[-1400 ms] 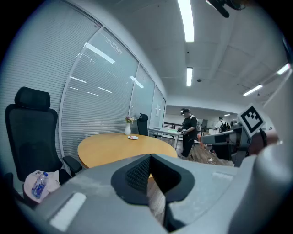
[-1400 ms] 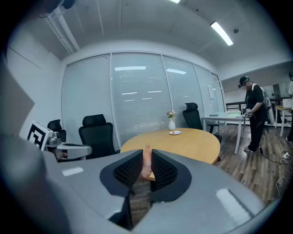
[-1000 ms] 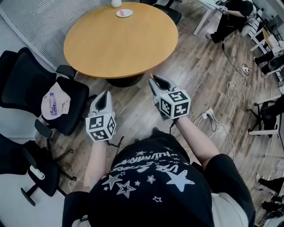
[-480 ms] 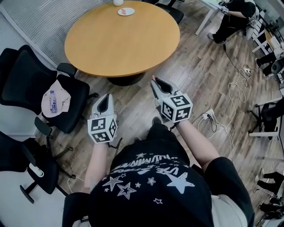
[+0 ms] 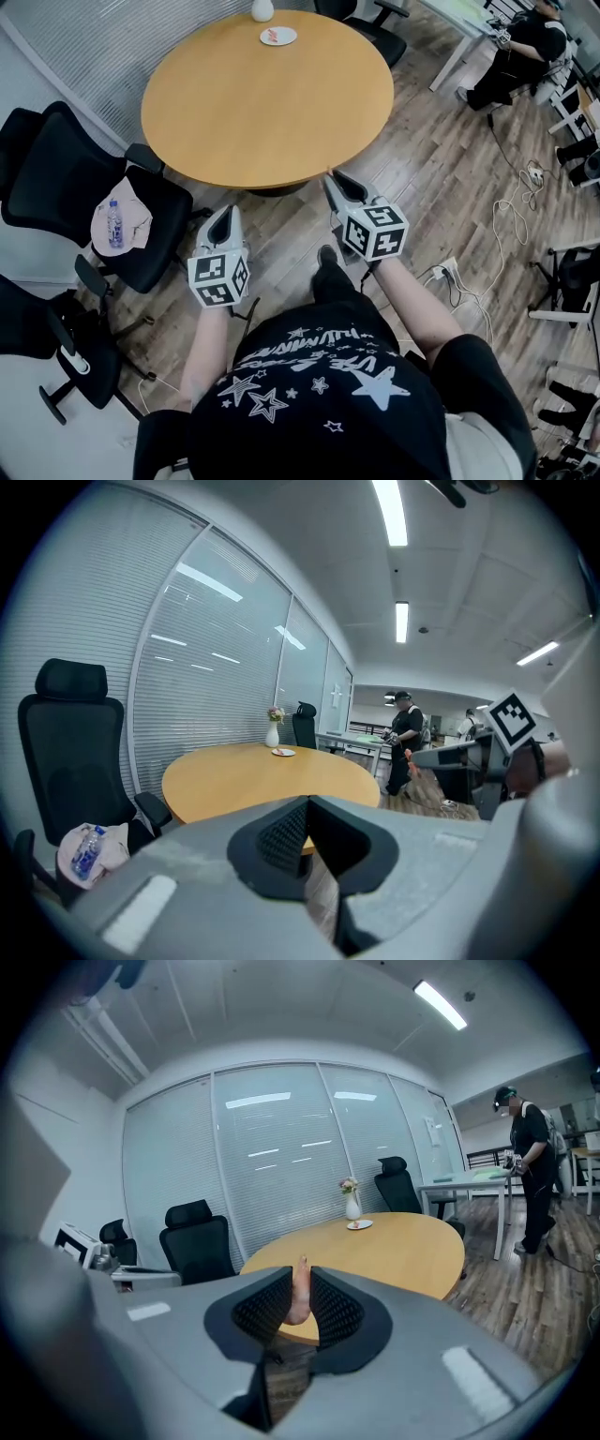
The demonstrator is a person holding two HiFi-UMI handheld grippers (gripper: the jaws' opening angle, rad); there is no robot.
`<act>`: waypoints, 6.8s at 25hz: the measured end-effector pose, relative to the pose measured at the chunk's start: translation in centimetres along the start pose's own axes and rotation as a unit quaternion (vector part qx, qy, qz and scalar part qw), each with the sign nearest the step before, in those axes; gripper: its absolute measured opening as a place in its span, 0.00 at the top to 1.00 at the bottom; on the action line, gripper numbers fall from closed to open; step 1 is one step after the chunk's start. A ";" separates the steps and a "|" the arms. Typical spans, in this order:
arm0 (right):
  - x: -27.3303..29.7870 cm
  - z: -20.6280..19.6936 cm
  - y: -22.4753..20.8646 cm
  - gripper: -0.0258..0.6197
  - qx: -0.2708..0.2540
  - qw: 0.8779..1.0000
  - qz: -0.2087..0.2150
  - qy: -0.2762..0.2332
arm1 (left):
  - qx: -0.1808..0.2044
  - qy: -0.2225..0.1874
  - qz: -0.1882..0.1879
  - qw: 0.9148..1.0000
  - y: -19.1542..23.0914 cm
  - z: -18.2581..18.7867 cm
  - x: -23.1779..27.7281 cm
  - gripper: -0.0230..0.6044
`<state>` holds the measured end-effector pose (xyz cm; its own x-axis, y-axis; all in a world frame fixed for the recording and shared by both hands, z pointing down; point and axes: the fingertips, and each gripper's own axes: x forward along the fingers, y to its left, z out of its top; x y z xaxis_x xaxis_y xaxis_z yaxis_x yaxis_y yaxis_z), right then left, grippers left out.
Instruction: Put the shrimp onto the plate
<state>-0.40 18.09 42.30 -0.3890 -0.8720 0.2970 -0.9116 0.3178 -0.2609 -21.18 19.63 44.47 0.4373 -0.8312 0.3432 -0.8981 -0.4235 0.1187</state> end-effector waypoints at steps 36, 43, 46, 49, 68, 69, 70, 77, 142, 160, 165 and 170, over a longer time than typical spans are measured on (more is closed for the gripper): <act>15.6 6.3 -20.7 0.87 0.077 0.993 0.068 0.054 | -0.006 0.021 0.107 0.994 -0.5 6.8 21.4 0.96; 19.1 8.5 -21.8 0.87 0.074 0.994 0.053 0.055 | -0.011 0.017 0.088 0.996 1.7 8.7 25.8 0.96; 21.4 9.4 -22.3 0.87 0.073 0.995 0.043 0.056 | -0.013 0.008 0.077 0.997 3.1 10.0 27.6 0.96; 23.9 10.8 -22.3 0.87 0.062 0.996 0.042 0.056 | -0.017 0.003 0.073 0.997 5.3 11.2 29.4 0.96; 38.6 17.7 -28.4 0.87 0.011 0.992 0.062 0.106 | 0.029 0.031 0.085 0.995 11.0 13.9 40.8 0.96; 39.5 17.8 -28.8 0.87 0.015 0.992 0.069 0.107 | 0.034 0.033 0.095 0.994 11.4 14.0 41.1 0.96; 40.3 17.9 -29.1 0.87 0.019 0.991 0.076 0.110 | 0.039 0.036 0.107 0.993 11.9 14.0 41.4 0.96; 45.5 18.6 -31.6 0.87 0.008 0.984 0.116 0.134 | 0.017 0.058 0.185 0.981 15.3 13.3 42.6 0.96; 72.9 10.0 -34.6 0.86 -0.078 0.946 0.051 0.312 | -0.115 0.075 0.170 0.976 20.3 11.8 56.3 0.96; 73.1 10.0 -34.7 0.78 -0.069 0.945 0.043 0.315 | -0.122 0.079 0.176 0.974 20.5 11.2 55.0 0.96; 72.2 10.9 -34.7 0.77 -0.071 0.948 0.040 0.308 | -0.127 0.078 0.178 0.973 20.5 11.2 53.9 0.96; 70.4 11.8 -34.0 0.78 -0.066 0.951 0.039 0.299 | -0.131 0.075 0.178 0.972 19.8 11.4 52.0 0.96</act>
<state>4.76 -58.49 61.21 -0.4269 -0.4885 0.7610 -0.8699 0.4518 -0.1980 -15.71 -36.12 54.08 0.1021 -0.8382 0.5358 -0.9811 0.0041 0.1934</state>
